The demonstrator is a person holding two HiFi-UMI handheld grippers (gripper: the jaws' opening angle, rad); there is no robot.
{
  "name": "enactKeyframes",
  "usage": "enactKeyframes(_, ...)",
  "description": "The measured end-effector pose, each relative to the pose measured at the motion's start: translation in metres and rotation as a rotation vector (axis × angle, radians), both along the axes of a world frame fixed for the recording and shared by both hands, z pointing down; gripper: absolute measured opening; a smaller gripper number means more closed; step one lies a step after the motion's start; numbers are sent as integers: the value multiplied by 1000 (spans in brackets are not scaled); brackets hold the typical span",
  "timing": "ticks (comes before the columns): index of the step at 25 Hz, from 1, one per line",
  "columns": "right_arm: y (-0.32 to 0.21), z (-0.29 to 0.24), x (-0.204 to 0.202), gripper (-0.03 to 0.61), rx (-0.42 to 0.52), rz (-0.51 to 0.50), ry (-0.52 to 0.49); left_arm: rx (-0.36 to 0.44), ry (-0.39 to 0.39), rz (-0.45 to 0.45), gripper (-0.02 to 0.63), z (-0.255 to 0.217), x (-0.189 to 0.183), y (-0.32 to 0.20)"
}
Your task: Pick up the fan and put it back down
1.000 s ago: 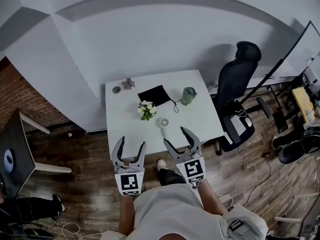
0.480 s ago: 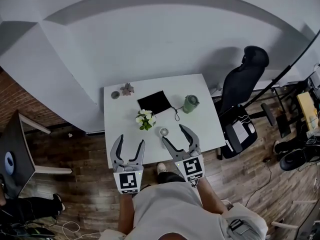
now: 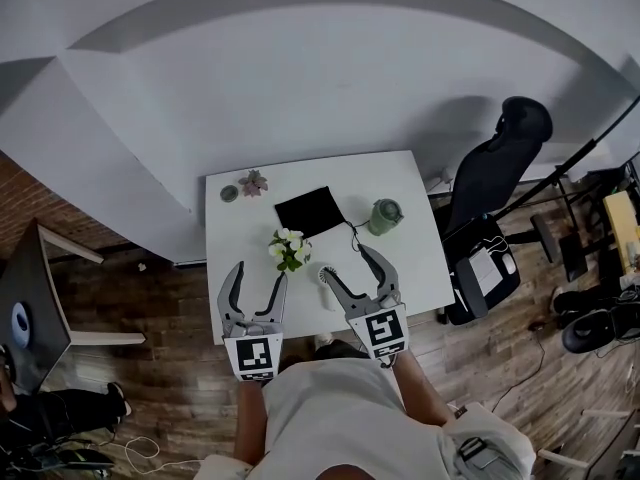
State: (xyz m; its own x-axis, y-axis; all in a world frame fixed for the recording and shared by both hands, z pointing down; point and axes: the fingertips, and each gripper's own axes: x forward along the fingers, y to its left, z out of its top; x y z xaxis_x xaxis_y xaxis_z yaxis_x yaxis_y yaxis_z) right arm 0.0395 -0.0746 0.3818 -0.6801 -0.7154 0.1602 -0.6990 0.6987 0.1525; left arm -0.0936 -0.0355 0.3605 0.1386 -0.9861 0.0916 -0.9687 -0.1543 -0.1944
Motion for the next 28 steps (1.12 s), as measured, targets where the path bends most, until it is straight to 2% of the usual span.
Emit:
enactKeyframes(7,-26,21,-7,308,-52,-19,9,-39,1,-22,302,14,-8,-28)
enactKeyframes(14,-42,53,-9,308,-126,-22,47,-135,-1,4,321,48,-9,-52)
enactKeyframes(28,-57,127,-15,309,-291,62,131,-298,8,140,341,117,-8,-87)
